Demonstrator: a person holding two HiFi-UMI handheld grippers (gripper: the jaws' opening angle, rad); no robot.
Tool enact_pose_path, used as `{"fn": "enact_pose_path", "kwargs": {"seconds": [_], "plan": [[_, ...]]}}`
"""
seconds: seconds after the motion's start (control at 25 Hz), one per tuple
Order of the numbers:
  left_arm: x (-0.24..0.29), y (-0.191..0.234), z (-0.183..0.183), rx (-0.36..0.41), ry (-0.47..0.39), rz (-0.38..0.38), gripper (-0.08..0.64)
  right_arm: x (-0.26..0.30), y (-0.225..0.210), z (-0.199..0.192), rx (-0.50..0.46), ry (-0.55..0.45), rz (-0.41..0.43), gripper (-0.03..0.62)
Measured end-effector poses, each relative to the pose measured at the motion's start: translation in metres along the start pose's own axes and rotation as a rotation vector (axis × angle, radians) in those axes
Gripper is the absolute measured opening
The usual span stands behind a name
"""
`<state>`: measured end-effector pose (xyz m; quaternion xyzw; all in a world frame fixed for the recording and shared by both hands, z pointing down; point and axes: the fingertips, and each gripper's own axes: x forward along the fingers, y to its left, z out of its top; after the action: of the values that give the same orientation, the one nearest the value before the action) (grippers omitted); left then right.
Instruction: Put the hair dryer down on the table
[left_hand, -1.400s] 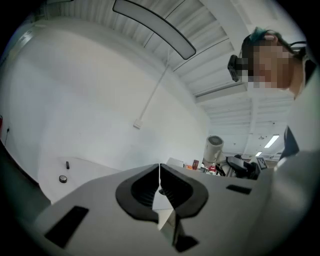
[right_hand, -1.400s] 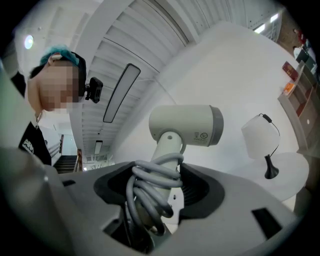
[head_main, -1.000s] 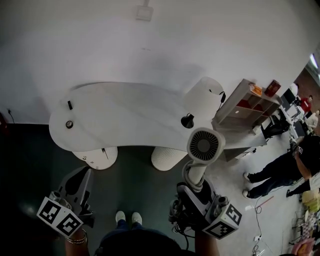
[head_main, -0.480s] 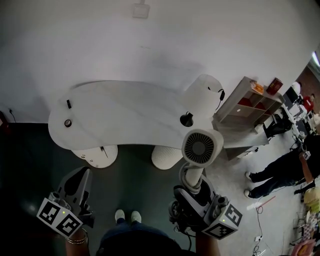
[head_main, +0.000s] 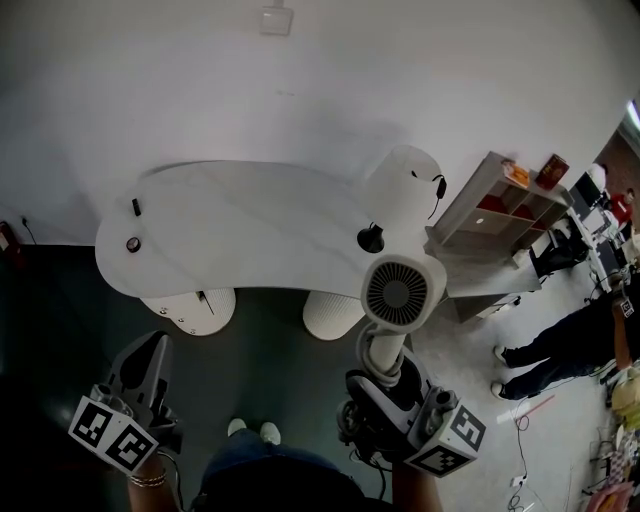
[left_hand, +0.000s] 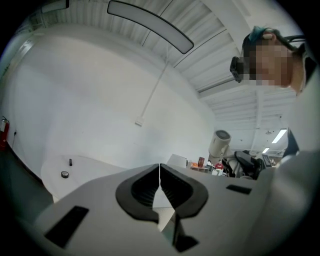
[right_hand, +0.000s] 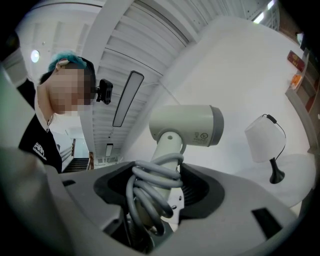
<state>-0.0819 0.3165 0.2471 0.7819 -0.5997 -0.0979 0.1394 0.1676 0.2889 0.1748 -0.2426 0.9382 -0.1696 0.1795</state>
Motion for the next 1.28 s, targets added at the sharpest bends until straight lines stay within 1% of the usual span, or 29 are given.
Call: {"fn": "enact_pose_path", "kwargs": {"seconds": [0.24, 0.52, 0.6, 0.76, 0.88, 1.12, 1.28], "plan": [[0.002, -0.005, 0.000, 0.011, 0.001, 0.006, 0.017, -0.004, -0.006, 0.005, 0.002, -0.007, -0.004, 0.285], [0.014, -0.001, -0.005, 0.003, 0.017, 0.002, 0.018, 0.002, -0.014, 0.001, 0.013, 0.006, -0.017, 0.287], [0.019, 0.005, -0.002, 0.013, 0.021, 0.003, 0.017, 0.007, -0.018, 0.001, 0.007, 0.009, -0.026, 0.287], [0.032, 0.018, 0.006, 0.018, 0.015, -0.007, 0.017, 0.013, -0.028, -0.002, -0.046, 0.021, -0.033, 0.287], [0.046, 0.028, 0.010, 0.015, 0.012, -0.020, 0.017, 0.031, -0.032, 0.002, -0.019, 0.006, -0.056, 0.287], [0.074, 0.047, 0.024, 0.024, 0.016, -0.051, 0.017, 0.059, -0.045, 0.003, -0.027, 0.000, -0.078, 0.287], [0.088, 0.063, 0.033, 0.030, 0.013, -0.056, 0.017, 0.076, -0.053, 0.004, -0.031, -0.009, -0.085, 0.287]]}}
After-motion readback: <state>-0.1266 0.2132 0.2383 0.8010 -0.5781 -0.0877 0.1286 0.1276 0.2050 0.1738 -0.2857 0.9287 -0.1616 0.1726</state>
